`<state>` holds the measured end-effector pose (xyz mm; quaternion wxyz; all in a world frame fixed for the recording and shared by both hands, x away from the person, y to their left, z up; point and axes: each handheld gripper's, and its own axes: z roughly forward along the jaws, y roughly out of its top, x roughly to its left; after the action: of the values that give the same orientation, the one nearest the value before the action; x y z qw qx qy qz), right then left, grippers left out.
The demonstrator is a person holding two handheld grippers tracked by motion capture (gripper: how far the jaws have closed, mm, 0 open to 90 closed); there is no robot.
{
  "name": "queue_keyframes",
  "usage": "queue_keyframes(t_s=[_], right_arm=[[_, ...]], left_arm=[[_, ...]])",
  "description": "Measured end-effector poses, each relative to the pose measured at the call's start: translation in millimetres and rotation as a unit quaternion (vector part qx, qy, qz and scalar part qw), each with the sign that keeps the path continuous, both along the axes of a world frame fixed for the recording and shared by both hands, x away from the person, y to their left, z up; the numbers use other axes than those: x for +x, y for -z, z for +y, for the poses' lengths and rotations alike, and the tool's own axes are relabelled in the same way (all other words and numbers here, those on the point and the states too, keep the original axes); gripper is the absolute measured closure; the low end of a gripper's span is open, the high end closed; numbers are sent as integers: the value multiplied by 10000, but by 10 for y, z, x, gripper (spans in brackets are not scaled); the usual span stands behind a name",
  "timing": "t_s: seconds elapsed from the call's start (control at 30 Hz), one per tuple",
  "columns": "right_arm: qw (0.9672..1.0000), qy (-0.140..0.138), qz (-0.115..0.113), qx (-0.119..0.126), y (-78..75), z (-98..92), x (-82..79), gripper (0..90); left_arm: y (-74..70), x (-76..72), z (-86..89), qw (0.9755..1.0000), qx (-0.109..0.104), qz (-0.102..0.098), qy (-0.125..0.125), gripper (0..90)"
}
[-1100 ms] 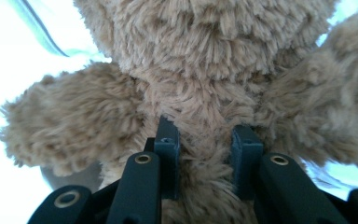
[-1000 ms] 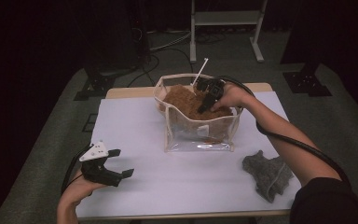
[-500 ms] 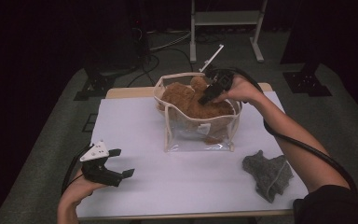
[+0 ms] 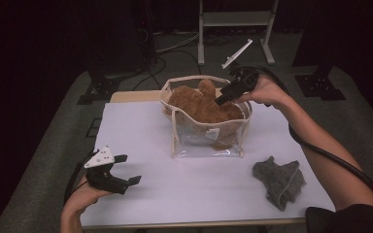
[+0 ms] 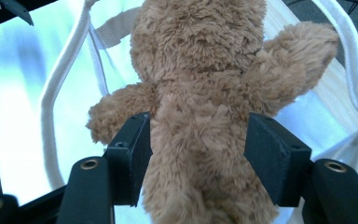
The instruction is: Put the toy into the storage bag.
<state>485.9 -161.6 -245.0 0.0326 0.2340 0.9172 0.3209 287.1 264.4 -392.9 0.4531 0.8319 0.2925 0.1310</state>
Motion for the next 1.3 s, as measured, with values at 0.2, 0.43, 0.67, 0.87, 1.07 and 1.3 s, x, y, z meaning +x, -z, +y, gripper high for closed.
queue_keyframes(t_s=[0.2, 0.43, 0.67, 0.87, 1.07, 1.3], right_arm=[[9999, 68, -21, 144, -48, -138, -61, 392], [9994, 153, -84, 311, -109, -327, -130, 392], [9984, 312, -132, 460, -165, -513, -204, 386], [9973, 447, -189, 558, -198, -672, -269, 375], [9964, 530, -270, 606, -240, -818, -342, 363], [9954, 633, -322, 637, -269, -965, -430, 352]], left_arm=[[18, 6, 7, 10000, -6, 21, -12, 56], [43, 18, 0, 10000, -8, 58, -5, 56], [57, 27, -3, 10000, 12, 94, -2, 56], [61, 26, 3, 10000, -20, 95, -14, 56], [69, 29, -8, 9999, -37, 98, -2, 56], [67, 31, -10, 9999, -21, 104, 11, 56]])
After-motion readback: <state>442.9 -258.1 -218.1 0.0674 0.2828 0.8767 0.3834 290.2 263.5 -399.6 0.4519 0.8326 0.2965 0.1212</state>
